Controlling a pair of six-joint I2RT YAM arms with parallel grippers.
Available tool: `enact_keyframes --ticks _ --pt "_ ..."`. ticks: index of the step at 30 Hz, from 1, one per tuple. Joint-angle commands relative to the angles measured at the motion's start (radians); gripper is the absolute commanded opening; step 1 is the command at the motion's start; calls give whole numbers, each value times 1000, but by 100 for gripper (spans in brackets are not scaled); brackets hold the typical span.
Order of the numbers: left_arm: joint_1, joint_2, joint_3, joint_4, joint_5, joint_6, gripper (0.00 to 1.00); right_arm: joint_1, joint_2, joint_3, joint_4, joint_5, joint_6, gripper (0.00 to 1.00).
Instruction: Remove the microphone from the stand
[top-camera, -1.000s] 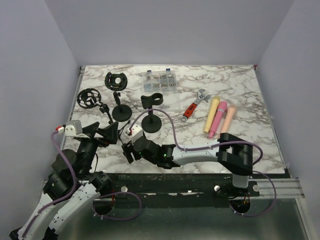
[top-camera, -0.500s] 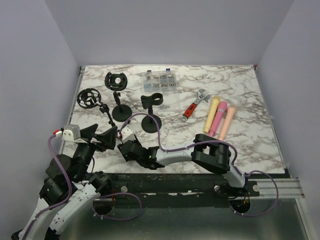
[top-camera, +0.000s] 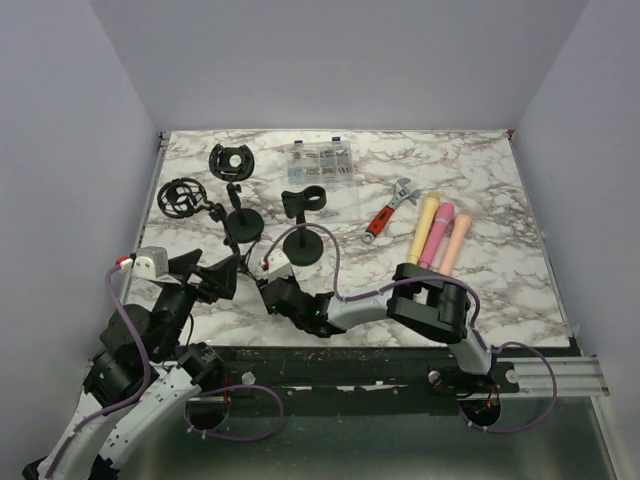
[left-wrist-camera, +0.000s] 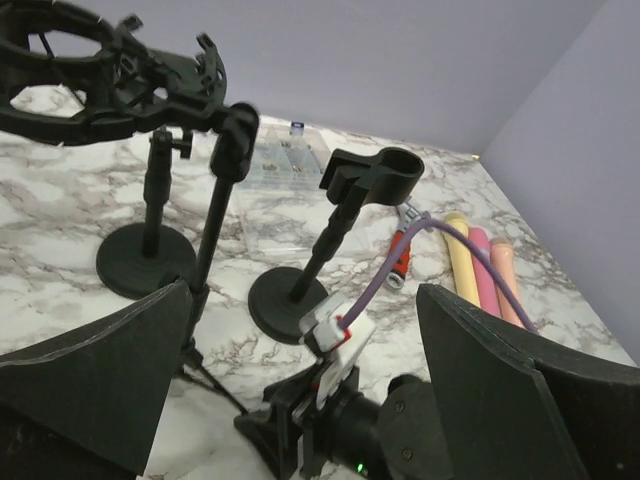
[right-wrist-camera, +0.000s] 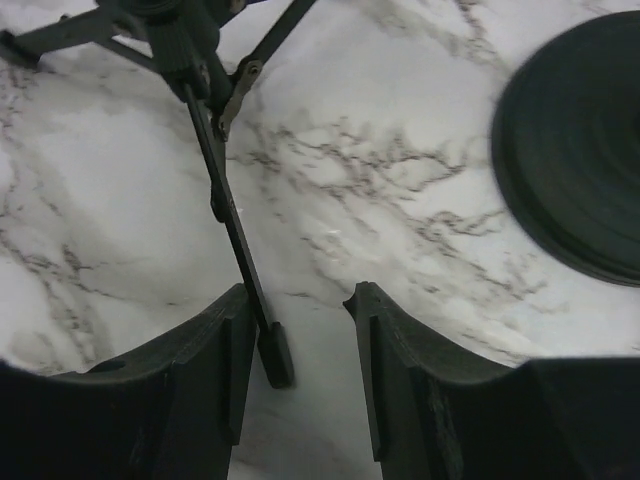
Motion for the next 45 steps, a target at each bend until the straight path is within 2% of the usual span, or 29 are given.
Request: enact_keyframes --ticks 1,4,8,10,16,18,23,28,30,34,39,45 --pt "-1 19 -63 -4 40 -118 99 -93 -55 -153 19 55 55 50" --pt "-1 33 -109 21 58 -174 99 -153 -83 -210 35 30 63 50" --pt "-1 113 -125 -23 15 -233 99 -194 -126 -277 82 -27 42 52" --pt "-1 160 -119 -42 4 -256 99 -194 -147 -291 91 -69 22 56" --pt "55 263 -104 9 123 -275 99 -194 -224 -346 136 -153 12 69" --pt "119 305 -99 22 224 -284 99 -194 -259 -360 133 -169 17 72" --pt "386 385 -133 94 567 -336 98 -195 -364 -414 133 -205 33 73" --pt "587 432 -185 203 793 -404 98 -195 -469 -479 131 -235 48 73" --pt "664 455 -218 289 895 -456 95 -195 -506 -504 127 -240 56 73" --pt "791 532 -284 437 1006 -632 92 -195 -569 -535 105 -244 65 73" --pt "842 629 -320 600 1031 -805 86 -194 -627 -581 111 -242 73 73" --pt "853 674 -312 562 917 -906 83 -195 -656 -607 116 -254 89 73"
